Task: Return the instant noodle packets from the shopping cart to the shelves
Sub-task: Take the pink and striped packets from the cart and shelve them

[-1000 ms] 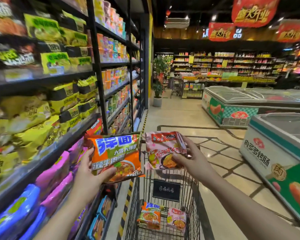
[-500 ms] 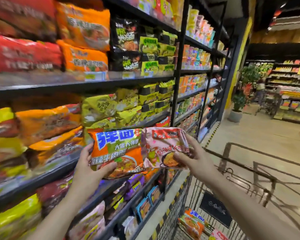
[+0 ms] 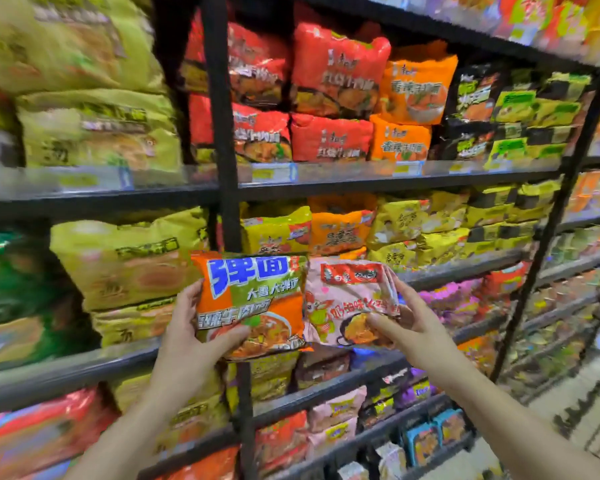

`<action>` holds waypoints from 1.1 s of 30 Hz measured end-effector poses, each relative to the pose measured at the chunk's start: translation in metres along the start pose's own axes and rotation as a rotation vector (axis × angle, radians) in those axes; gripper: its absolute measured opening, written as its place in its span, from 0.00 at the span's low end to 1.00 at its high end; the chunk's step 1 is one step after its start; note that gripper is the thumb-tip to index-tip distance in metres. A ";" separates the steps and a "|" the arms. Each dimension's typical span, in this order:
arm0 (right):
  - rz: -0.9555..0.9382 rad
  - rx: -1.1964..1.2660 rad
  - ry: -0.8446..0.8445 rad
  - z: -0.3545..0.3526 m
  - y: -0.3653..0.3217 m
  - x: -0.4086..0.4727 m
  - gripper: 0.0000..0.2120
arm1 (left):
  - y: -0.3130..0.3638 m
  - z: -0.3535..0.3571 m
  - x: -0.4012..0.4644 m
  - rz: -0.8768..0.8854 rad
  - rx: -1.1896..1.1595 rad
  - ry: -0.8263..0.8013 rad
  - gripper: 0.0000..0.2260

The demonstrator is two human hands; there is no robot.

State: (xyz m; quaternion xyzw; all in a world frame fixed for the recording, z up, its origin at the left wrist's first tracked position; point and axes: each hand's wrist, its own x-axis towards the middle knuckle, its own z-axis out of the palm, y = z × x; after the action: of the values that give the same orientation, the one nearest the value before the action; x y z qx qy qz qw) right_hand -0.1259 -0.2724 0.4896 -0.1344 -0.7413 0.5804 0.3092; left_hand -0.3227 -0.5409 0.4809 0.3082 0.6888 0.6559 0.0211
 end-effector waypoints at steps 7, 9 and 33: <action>-0.065 0.087 -0.133 0.168 -0.043 -0.014 0.28 | -0.004 -0.181 -0.037 0.040 0.000 0.121 0.37; -0.076 0.095 -0.180 0.212 -0.052 -0.018 0.29 | -0.006 -0.226 -0.049 0.049 0.004 0.153 0.36; -0.179 0.382 -0.921 0.742 -0.139 -0.064 0.34 | 0.005 -0.667 -0.267 0.008 0.360 0.868 0.39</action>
State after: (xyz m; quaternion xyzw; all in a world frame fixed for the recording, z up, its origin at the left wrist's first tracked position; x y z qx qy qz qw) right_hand -0.5101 -0.9247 0.5013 0.2585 -0.6898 0.6760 0.0177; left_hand -0.3938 -1.2557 0.4783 0.0070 0.7355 0.5944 -0.3252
